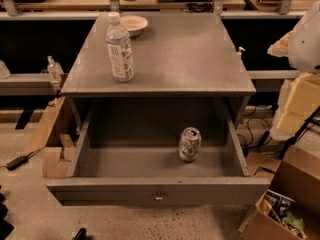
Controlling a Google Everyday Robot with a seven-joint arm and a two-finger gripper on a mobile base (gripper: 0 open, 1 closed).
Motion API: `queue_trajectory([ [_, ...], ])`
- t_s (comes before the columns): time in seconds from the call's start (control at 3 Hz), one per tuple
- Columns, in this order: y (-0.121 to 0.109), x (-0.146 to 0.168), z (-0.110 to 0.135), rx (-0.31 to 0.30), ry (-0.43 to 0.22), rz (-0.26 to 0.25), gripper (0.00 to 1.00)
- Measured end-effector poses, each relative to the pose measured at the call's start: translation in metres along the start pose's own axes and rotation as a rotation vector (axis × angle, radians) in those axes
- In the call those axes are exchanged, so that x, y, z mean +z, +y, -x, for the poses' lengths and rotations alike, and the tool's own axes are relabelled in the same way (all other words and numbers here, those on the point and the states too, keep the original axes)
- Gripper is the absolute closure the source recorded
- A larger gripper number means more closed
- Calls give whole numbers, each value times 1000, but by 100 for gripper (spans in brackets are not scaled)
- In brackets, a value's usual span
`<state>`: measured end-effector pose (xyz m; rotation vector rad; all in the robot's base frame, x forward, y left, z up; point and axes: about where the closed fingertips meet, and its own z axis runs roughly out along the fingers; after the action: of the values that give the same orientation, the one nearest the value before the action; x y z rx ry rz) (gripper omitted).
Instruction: Pick 7up can from top drawer and place on counter
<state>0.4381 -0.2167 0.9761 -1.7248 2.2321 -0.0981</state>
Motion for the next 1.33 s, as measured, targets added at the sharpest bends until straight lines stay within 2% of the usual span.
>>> queue_trajectory([
  [0.33,0,0,0,0,0,0,0],
  [0.67,-3,16,1,14,-88,-4,0],
  [1.0,-11,94,-11,53,-365,17,0],
  [1.33,-31,122,10,64,-603,-22,0],
])
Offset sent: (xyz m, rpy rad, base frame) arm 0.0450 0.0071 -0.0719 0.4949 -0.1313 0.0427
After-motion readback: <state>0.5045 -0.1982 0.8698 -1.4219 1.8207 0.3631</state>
